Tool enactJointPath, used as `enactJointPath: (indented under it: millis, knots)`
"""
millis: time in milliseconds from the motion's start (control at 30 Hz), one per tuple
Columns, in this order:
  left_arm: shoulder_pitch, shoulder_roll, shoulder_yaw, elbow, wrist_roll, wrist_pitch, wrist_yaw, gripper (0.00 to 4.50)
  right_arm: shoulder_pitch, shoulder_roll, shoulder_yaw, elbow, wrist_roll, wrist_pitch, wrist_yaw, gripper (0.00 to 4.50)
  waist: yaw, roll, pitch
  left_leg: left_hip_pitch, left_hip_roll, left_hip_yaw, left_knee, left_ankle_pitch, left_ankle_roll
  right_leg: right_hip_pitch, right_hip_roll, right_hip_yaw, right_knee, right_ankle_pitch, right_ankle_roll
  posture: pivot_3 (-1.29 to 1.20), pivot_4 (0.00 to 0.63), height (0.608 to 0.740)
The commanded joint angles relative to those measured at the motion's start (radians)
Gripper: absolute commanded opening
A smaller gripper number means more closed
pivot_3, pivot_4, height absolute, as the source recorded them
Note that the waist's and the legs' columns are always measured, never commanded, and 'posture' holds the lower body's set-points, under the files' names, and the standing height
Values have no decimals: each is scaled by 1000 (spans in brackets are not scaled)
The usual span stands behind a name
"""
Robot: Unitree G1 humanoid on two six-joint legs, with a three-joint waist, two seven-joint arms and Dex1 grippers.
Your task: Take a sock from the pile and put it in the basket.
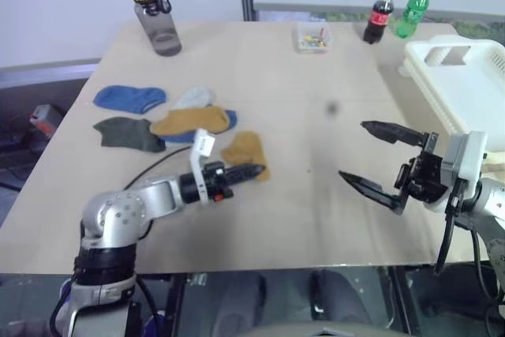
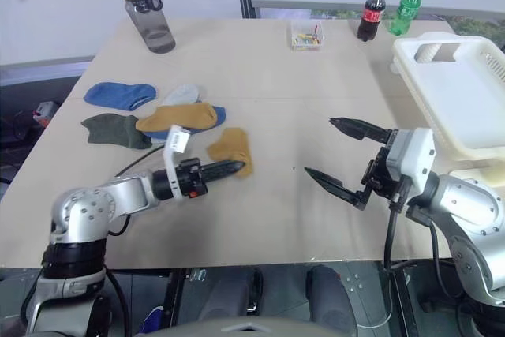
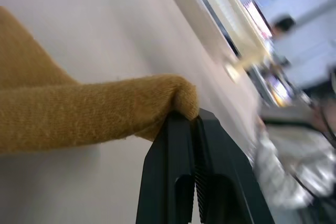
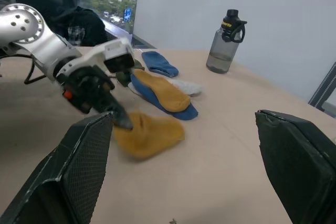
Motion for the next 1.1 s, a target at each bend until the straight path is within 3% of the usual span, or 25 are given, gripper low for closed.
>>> enactJointPath:
  millis: [33,167,300,467,567,700,933,1033,1100]
  knots:
    - [-62,47,-120,12,37,9,-158,93,13,1,-15,-32,-4,-26,-5,4500,0,0,0,0,0,0,0,0,0,0,0,0,0,0,0,0,150,740]
    - [-120,193,-279,50,132,-15,-395,93,40,-17,-9,-49,-13,18,-32,4500,-9,1,0,0,0,1,0,0,0,0,0,1,0,-2,-4,0,150,740]
    - [-201,363,-466,225,404,-216,-592,93,64,-31,56,-67,-61,117,-106,4500,-17,1,1,1,0,1,-2,0,0,-1,1,1,0,-3,-5,0,150,740]
    - [-328,345,-552,471,628,-451,-698,93,-7,-19,249,-20,-290,199,-239,4500,-16,1,0,0,0,1,-2,0,0,-1,1,0,0,-4,-6,0,150,740]
    - [-362,293,-530,531,679,-504,-676,93,-127,70,363,117,-361,277,-306,4500,-16,0,0,1,0,2,-2,0,0,-1,1,1,0,-4,-5,0,150,740]
    - [-342,261,-464,515,709,-574,-629,93,-220,149,403,198,-381,362,-336,4500,-15,1,1,-1,1,1,-1,0,0,-2,1,0,1,-3,-5,0,150,740]
    - [-162,219,-275,272,671,-644,-478,93,-216,180,443,166,-350,552,-334,4500,-20,1,1,-10,3,-2,-1,0,0,-10,0,-2,1,-1,-1,0,150,740]
    - [-98,200,-239,181,653,-593,-422,0,-201,187,455,174,-353,597,-341,3624,-22,1,1,-11,3,-3,-1,0,0,-11,-1,-3,1,-1,-1,0,150,740]
    - [-63,187,-226,128,635,-554,-401,0,-189,185,470,197,-375,588,-346,2698,-22,1,1,-11,3,-3,-1,0,0,-11,-1,-3,1,-1,-1,0,150,740]
